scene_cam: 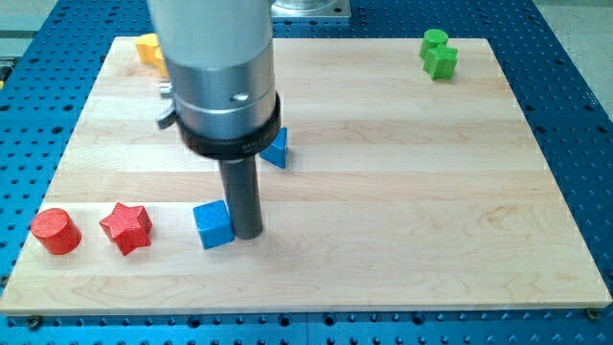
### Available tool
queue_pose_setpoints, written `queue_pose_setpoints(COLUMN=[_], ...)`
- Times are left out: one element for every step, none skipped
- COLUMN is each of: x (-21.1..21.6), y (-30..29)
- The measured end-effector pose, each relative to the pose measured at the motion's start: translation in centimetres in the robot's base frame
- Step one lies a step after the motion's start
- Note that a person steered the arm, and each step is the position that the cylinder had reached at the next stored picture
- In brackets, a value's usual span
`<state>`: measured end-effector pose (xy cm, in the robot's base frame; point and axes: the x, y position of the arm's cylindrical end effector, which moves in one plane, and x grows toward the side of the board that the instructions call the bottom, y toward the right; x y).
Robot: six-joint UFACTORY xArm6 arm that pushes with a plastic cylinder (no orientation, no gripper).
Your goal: Push the blue triangle diagonal to the yellow hexagon
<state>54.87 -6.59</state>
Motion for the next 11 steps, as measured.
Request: queue_pose_setpoints(x=[2.1, -4.2, -13.9, -15.5, -11.7, -8.7, -14.3, -9.8, -7.0, -3.1, -6.4], y=[2.6, 9.3, 11.2, 5.4, 4.4, 5.0, 0.4, -2.4, 4.5, 6.1, 5.1])
